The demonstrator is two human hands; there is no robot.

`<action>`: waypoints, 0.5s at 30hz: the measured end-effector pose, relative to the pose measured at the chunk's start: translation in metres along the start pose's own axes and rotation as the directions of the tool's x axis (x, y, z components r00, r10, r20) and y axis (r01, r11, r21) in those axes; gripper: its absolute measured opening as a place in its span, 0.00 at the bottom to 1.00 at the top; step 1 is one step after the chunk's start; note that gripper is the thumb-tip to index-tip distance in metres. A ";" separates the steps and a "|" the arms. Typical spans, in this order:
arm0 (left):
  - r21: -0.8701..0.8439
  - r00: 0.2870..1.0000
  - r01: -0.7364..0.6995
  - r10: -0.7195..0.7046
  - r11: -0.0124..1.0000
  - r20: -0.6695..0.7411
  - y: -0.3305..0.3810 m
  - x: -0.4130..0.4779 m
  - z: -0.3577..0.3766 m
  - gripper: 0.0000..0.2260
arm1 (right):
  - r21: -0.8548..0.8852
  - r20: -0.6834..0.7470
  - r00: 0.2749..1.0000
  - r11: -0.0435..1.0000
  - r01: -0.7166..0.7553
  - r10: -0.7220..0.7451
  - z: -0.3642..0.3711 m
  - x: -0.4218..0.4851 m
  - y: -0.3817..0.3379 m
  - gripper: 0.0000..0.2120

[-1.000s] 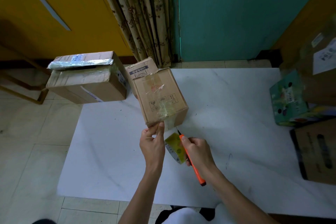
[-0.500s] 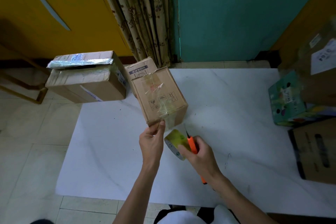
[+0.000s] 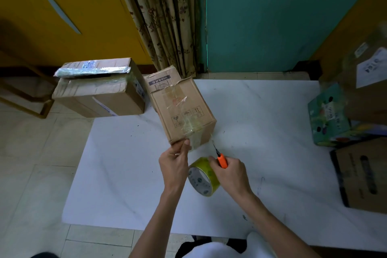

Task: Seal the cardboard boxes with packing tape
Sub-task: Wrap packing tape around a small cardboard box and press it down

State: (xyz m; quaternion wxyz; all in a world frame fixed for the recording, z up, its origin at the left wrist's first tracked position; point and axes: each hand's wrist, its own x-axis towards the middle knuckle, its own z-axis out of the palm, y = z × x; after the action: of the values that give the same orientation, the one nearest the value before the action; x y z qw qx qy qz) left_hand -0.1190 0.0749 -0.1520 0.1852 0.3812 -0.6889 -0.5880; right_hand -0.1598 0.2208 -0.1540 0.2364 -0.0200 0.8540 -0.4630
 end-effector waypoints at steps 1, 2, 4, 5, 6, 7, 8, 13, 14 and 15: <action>-0.003 1.000 0.001 -0.001 1.000 0.003 0.000 0.001 0.000 0.04 | 0.035 0.012 1.000 0.999 -0.015 0.015 0.000 0.000 0.000 0.25; -0.006 1.000 0.000 0.000 1.000 0.005 0.000 0.001 0.000 0.05 | 0.057 0.028 0.999 0.998 -0.028 0.027 0.001 -0.001 -0.001 0.25; -0.008 1.000 -0.004 0.004 1.000 0.004 0.000 0.000 0.002 0.05 | 0.086 0.052 0.995 0.992 -0.088 0.084 0.003 -0.004 -0.001 0.28; -0.008 1.000 -0.009 0.009 1.000 0.001 -0.001 -0.001 0.003 0.04 | 0.103 0.058 0.990 0.986 -0.130 0.125 0.005 -0.005 -0.001 0.28; -0.007 1.000 -0.013 0.013 1.000 -0.004 -0.002 -0.002 0.003 0.04 | 0.126 0.065 0.984 0.977 -0.171 0.164 0.008 -0.006 -0.002 0.28; -0.005 1.000 -0.014 0.014 1.000 -0.009 -0.003 -0.002 0.003 0.05 | 0.159 0.067 0.979 0.966 -0.203 0.194 0.012 -0.008 -0.001 0.28; -0.003 1.000 -0.017 0.017 1.000 -0.015 -0.002 -0.003 0.003 0.06 | 0.192 0.063 0.974 0.955 -0.225 0.217 0.016 -0.011 -0.002 0.28; 0.007 1.000 -0.026 0.026 1.000 -0.016 0.002 0.000 0.003 0.16 | 0.311 0.027 0.962 0.912 -0.267 0.273 0.031 -0.022 -0.005 0.26; 0.010 0.999 -0.028 0.028 1.000 -0.020 0.001 -0.001 0.003 0.17 | 0.301 0.013 0.962 0.917 -0.263 0.272 0.032 -0.024 -0.006 0.26; 0.013 0.999 -0.028 0.028 1.000 -0.030 0.001 -0.002 0.004 0.17 | 0.289 -0.005 0.963 0.923 -0.255 0.268 0.033 -0.026 -0.006 0.26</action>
State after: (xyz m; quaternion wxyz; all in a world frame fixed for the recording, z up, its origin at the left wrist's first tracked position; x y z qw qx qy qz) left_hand -0.1211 0.0788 -0.1517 0.2015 0.3816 -0.6951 -0.5750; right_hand -0.1240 0.1977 -0.1542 0.2775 0.1387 0.7782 -0.5460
